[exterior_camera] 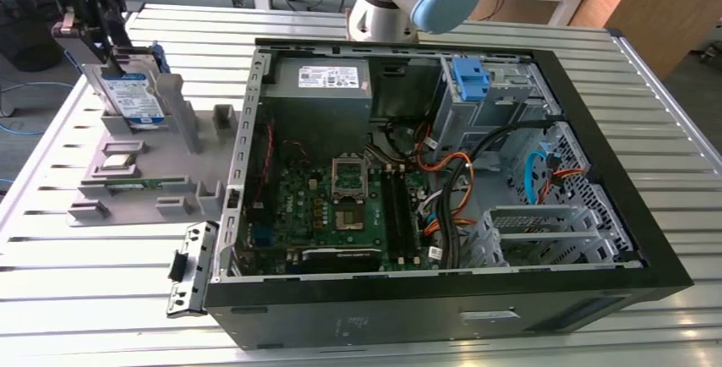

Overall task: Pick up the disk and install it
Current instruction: 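Pick up the disk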

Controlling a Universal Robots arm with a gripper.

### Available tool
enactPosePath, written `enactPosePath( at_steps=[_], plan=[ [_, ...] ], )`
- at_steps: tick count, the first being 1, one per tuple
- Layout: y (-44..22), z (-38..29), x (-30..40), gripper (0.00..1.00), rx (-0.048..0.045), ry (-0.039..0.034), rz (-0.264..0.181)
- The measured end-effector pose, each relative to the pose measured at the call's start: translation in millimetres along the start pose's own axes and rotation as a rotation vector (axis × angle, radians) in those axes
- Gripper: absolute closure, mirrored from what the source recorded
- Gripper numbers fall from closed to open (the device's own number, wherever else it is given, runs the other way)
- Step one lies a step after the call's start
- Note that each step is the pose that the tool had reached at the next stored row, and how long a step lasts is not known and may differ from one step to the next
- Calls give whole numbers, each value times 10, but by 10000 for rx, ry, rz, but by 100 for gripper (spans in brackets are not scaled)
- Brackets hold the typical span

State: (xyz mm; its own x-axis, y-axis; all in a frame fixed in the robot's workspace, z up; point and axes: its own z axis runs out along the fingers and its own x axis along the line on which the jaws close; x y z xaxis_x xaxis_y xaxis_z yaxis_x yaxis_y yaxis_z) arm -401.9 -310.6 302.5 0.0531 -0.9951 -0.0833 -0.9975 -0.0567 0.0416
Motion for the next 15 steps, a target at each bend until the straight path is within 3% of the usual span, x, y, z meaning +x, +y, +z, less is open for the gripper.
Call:
enactPosePath(
  at_steps=[15],
  plan=[
    [-37, -32, 0, 39, -2, -3, 0]
  ],
)
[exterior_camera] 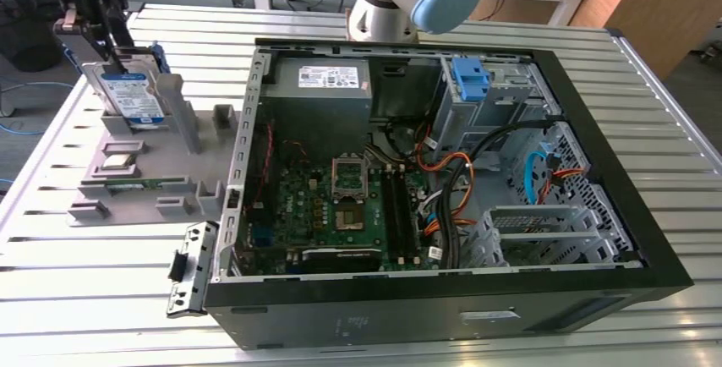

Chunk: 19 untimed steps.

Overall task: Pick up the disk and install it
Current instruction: 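Pick up the disk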

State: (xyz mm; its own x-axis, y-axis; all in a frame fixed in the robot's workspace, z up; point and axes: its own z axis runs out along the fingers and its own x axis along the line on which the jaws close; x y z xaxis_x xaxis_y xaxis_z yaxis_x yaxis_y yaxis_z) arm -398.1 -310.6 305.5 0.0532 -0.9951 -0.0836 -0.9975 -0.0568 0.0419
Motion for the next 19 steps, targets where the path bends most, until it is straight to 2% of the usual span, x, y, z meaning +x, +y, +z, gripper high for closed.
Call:
enactPosePath(
  at_steps=[8, 9, 10, 11, 12, 19],
  plan=[
    [0, 0, 0, 41, -1, 0, 0],
    [0, 0, 0, 53, -1, 0, 0],
    [0, -1, 0, 59, -2, 1, 0],
    [0, -1, 0, 59, -2, 1, 1],
    [-1, -1, 0, 64, -2, 1, 0],
    [-1, 0, 0, 64, -2, 0, 0]
  ],
)
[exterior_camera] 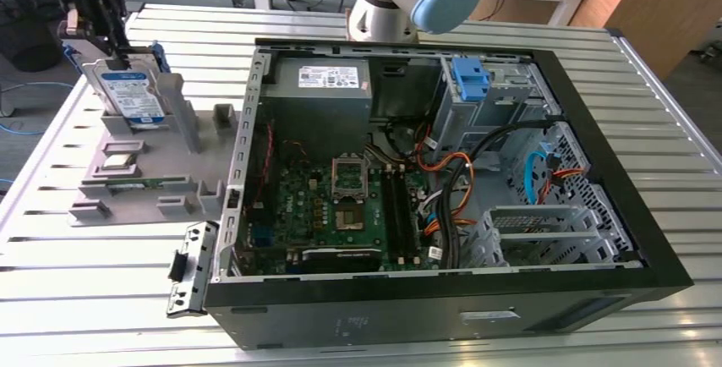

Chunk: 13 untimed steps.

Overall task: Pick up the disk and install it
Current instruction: 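Pick up the disk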

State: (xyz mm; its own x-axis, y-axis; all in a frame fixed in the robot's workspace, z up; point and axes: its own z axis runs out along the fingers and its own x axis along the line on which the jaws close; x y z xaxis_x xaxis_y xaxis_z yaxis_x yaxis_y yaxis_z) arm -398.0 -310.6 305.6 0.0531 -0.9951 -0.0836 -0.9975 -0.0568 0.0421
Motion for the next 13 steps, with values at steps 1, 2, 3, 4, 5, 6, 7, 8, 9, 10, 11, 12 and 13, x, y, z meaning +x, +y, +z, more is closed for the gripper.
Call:
enactPosePath(
  at_steps=[1, 2, 3, 4, 5, 6, 7, 8, 9, 10, 11, 12, 13],
  plan=[
    [0, 0, 0, 64, 0, 0, 0],
    [0, 0, 0, 64, 0, 0, 0],
    [0, 0, 0, 64, -1, 0, 0],
    [0, 0, 0, 64, -1, 0, 0],
    [0, 0, 0, 64, -1, 0, 0],
    [0, 0, 0, 64, -1, 0, 0],
    [0, -1, 0, 64, -1, 0, 0],
    [0, -5, 0, 64, -1, 0, 0],
    [0, -12, -1, 64, 0, 0, 0],
    [0, -23, -2, 64, 1, -1, 0],
    [1, -38, -3, 64, -1, 0, 0],
    [1, -50, -5, 64, -1, 0, -1],
    [2, -61, -6, 64, -1, 0, -1]
  ],
)
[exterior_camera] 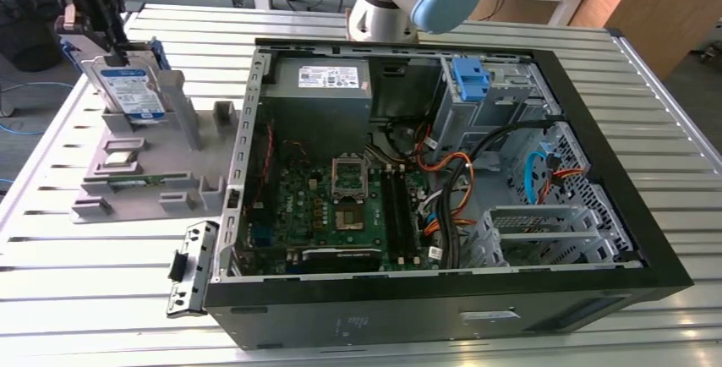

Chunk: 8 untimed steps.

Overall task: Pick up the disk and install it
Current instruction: 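Pick up the disk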

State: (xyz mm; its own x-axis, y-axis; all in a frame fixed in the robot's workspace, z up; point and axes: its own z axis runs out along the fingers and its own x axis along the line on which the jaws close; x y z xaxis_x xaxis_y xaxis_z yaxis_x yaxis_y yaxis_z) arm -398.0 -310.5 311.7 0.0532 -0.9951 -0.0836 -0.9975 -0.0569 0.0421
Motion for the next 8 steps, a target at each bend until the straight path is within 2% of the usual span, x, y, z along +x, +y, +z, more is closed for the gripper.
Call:
enactPosePath(
  at_steps=[4, 8],
  plan=[
    [0, -4, -1, 64, 5, 10, 23],
    [0, 7, 0, 64, 53, -4, 630]
  ],
)
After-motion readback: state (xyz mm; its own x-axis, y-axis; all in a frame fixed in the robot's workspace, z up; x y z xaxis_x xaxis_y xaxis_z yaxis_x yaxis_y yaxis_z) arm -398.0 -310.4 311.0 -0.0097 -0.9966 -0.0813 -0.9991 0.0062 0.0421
